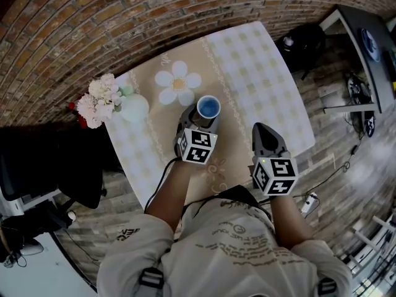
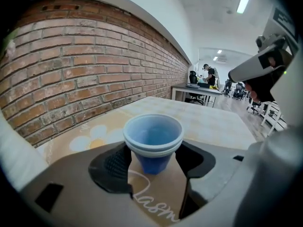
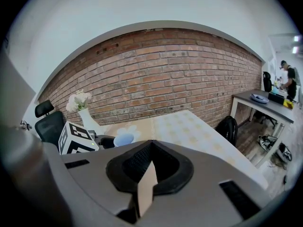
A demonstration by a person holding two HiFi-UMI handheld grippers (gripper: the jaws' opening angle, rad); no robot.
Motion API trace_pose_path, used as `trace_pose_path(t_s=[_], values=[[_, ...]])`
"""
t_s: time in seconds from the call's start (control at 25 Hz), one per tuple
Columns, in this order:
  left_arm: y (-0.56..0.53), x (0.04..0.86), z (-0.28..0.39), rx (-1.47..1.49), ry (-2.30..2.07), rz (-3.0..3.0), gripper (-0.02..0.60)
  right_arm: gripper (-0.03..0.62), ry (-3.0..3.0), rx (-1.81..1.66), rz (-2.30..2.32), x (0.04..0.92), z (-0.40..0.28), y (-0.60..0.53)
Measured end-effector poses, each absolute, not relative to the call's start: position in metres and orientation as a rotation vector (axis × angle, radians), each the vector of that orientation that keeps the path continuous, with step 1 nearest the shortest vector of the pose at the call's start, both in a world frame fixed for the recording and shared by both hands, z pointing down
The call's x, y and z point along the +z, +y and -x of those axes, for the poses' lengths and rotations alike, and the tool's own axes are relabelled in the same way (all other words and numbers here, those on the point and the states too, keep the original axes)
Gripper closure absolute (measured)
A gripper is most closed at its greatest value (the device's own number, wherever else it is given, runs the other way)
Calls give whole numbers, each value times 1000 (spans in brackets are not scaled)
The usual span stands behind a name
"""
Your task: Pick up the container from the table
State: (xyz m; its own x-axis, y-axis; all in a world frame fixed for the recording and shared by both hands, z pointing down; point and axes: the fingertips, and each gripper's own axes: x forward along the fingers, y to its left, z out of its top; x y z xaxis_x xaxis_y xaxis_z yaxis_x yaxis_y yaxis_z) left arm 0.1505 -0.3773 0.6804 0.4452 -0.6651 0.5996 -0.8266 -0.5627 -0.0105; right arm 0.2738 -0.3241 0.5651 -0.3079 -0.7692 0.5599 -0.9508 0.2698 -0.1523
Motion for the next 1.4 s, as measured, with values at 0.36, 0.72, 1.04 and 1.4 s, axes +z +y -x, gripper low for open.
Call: trace_pose_path(t_s=[0.36, 0.72, 1.04, 1.4], values=[[-374, 659, -149, 779, -1343, -2429, 283, 592, -2203, 653, -1551, 561, -273, -322], [-360, 603, -138, 684, -1403, -2432, 283, 592, -2265, 631, -1554, 541, -263, -323], [-338, 551, -124, 621, -1440, -2415, 284, 592, -2374, 613, -1508, 515, -228, -323], [-296, 492, -69, 572, -1591, -2313, 284, 592, -2471, 613, -1444, 489, -179, -319]])
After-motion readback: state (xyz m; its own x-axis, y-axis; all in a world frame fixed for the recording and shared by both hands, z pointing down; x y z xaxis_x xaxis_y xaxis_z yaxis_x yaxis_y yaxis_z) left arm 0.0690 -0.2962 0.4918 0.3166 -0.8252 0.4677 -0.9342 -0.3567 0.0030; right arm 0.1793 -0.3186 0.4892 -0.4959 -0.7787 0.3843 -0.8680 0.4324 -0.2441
